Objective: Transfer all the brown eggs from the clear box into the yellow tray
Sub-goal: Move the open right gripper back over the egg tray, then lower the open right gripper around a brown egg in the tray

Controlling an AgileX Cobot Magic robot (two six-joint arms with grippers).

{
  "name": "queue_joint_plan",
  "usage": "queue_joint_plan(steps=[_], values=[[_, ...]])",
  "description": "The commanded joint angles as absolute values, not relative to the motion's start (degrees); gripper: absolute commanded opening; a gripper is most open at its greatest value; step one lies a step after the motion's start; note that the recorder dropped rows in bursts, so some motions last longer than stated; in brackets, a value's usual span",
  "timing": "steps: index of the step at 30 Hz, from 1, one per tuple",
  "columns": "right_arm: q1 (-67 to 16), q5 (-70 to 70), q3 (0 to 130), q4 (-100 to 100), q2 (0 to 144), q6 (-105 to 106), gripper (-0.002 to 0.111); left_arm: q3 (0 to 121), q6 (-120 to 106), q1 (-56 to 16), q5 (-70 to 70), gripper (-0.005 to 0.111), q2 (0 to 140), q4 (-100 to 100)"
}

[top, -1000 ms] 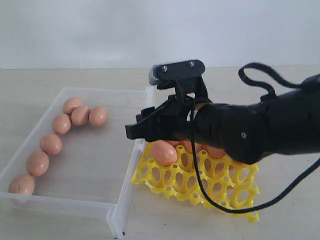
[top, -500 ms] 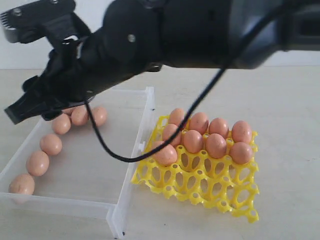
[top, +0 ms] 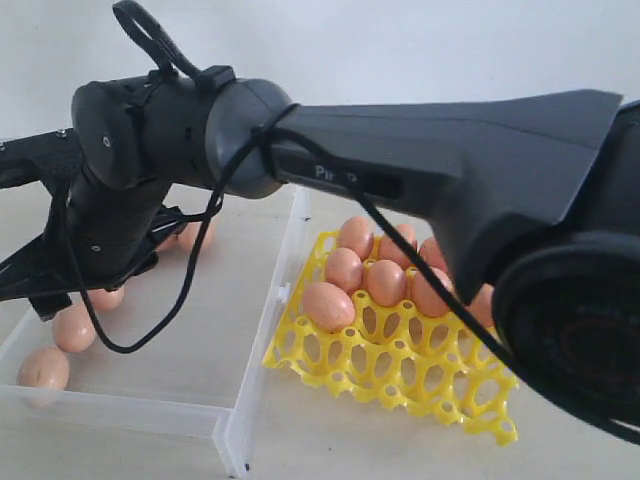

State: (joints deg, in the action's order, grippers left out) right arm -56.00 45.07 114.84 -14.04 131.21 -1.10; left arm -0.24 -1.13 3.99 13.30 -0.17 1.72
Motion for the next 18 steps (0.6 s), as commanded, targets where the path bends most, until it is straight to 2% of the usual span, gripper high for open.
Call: queue_joint_plan(steps=[1,18], values=[[-55.99,47.66,119.90,-16.17,133.32,-3.15,0.058,0.00,-1.16,4.04,13.30,-0.004,0.00,2.03],[-55.99,41.63,120.19,-17.82,137.80,-8.63,0.058,0.00,-1.16,4.04,13.30,-0.004,0.00,2.03]])
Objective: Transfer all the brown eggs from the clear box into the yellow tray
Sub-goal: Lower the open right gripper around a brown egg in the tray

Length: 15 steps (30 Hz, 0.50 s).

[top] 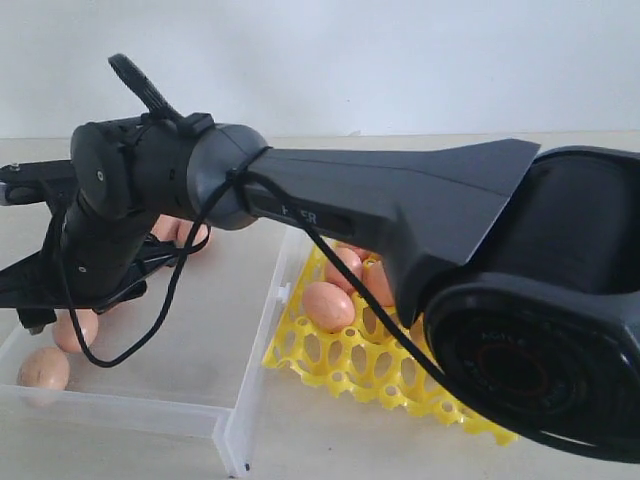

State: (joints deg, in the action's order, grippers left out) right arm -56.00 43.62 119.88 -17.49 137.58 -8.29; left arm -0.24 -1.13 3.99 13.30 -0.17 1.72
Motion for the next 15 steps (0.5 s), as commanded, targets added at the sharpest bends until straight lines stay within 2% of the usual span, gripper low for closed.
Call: queue_joint_plan(steps=[1,15], values=[[-55.99,41.10,120.19,-17.72,137.91,-8.63,0.058,0.00,-1.16,4.04,13.30,-0.004,0.00,2.03],[-55.89,39.35,120.19,-17.46,139.31,-8.51,0.058,0.00,-1.16,4.04,13.30,-0.004,0.00,2.03]])
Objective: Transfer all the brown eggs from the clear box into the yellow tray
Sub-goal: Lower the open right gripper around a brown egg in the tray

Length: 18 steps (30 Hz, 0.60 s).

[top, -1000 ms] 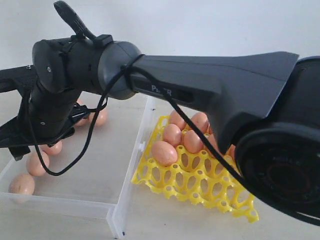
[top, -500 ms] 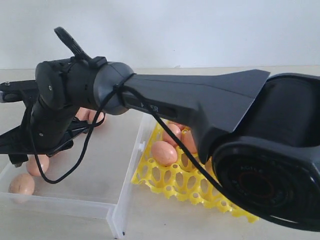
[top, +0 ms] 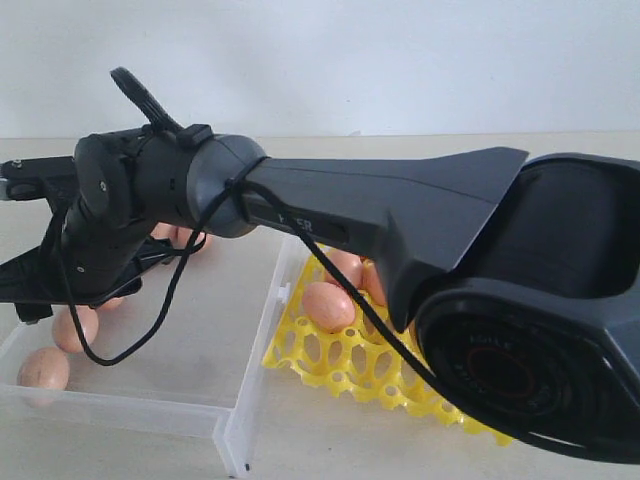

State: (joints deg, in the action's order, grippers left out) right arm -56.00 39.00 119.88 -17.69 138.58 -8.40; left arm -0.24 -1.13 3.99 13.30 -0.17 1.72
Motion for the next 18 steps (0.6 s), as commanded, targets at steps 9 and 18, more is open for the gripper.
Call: queue_joint_plan(steps=[9,18], values=[[-55.89,39.34,120.19,-17.46,140.45,-8.61,0.058,0.00,-1.16,4.04,13.30,-0.004,0.00,2.03],[-55.89,37.46,120.19,-17.30,141.17,-8.51,0.058,0.00,-1.16,4.04,13.30,-0.004,0.00,2.03]])
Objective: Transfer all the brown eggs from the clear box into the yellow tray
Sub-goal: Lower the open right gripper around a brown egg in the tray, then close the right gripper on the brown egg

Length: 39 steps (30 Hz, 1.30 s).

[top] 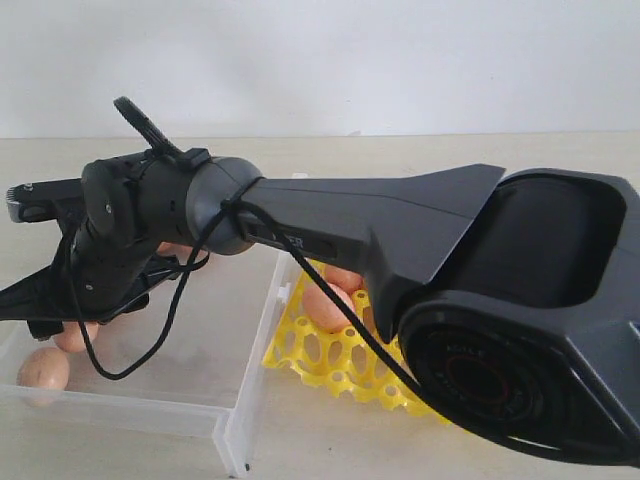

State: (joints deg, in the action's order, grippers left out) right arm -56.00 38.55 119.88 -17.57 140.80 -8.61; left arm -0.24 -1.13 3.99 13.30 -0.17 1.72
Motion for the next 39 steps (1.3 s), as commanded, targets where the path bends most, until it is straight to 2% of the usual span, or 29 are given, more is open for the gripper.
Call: queue_joint_plan(steps=[1,26,27,31,34,35,39], values=[[-55.89,37.31,120.19,-17.30,141.27,-8.51,0.058,0.00,-1.16,4.04,13.30,-0.004,0.00,2.03],[-55.42,31.69,120.19,-18.21,143.49,-8.24,0.057,0.00,-1.16,4.04,13.30,-0.004,0.00,2.03],[-55.42,31.60,120.19,-18.21,143.49,-8.24,0.056,0.00,-1.16,4.04,13.30,-0.004,0.00,2.03],[-55.42,31.55,120.19,-18.09,143.49,-8.01,0.032,0.00,-1.16,4.04,13.30,-0.004,0.00,2.03],[-55.42,32.71,120.19,-17.51,143.13,-8.01,0.006,0.00,-1.16,4.04,13.30,-0.004,0.00,2.03],[-55.52,32.73,120.19,-16.90,142.75,-7.83,0.001,0.00,-1.16,4.04,13.30,-0.004,0.00,2.03],[-55.52,32.73,120.02,-15.33,139.83,-1.94,0.000,0.00,-1.16,4.04,13.30,-0.004,0.00,2.03]])
